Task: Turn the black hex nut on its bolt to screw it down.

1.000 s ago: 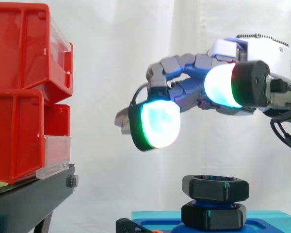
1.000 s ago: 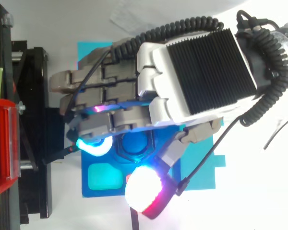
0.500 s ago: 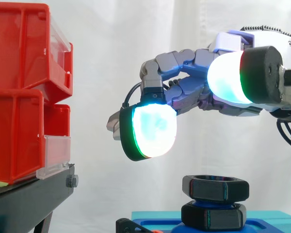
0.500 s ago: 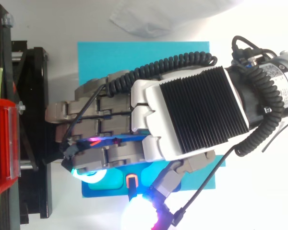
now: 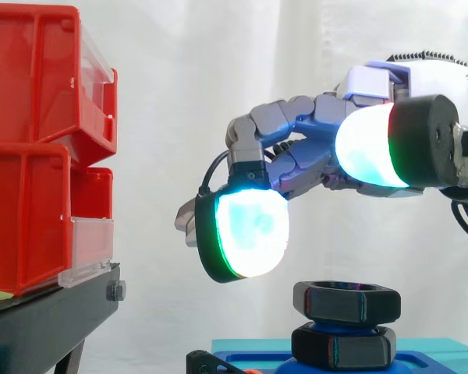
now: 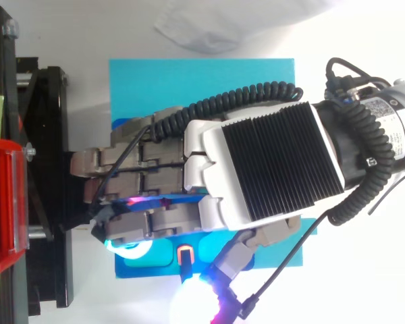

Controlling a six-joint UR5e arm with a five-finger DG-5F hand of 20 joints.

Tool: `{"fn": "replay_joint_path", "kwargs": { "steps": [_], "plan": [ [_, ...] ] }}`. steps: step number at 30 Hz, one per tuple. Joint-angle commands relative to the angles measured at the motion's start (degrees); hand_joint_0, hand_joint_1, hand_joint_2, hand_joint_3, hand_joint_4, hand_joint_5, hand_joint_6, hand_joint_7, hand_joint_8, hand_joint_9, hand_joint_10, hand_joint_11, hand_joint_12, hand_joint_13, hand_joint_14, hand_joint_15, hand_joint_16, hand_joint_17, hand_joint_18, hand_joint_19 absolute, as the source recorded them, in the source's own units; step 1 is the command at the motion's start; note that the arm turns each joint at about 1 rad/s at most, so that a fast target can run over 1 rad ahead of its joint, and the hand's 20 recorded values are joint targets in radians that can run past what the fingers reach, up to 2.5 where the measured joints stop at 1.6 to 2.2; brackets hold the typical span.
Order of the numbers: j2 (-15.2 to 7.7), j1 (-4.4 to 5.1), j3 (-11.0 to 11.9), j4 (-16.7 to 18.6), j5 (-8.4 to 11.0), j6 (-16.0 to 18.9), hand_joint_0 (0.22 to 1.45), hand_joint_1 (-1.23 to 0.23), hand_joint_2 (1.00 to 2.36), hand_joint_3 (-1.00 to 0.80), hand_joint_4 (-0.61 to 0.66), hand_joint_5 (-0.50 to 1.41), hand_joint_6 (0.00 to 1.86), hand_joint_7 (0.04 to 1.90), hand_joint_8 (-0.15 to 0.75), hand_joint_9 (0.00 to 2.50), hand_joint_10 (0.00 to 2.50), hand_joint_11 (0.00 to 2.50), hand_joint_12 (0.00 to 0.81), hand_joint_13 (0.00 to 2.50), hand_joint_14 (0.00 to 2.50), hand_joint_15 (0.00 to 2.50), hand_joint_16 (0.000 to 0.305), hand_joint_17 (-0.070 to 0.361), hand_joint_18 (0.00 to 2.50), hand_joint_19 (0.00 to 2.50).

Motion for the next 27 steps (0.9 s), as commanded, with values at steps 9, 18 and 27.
{"fn": "replay_joint_path", "kwargs": {
  "steps": [9,18,27],
  "plan": [
    [0.0,-0.07,-0.1,-0.5,0.07,0.0,0.49,-0.22,1.0,-0.5,0.28,-0.1,0.5,1.16,0.283,0.6,0.01,0.29,0.365,0.48,0.0,0.09,0.06,0.134,0.53,0.43],
    [-0.1,-0.42,-0.1,-0.5,0.07,0.0,0.49,-0.22,1.0,-0.5,0.29,-0.1,0.5,1.16,0.285,0.6,0.01,0.29,0.364,0.48,0.0,0.09,0.06,0.134,0.53,0.44],
    [-0.6,-0.42,-0.1,-0.2,0.07,0.2,0.49,-0.22,1.0,-0.5,0.27,-0.1,0.5,1.2,0.284,0.6,0.01,0.29,0.364,0.48,0.0,0.08,0.059,0.134,0.53,0.44]
  ]
}}
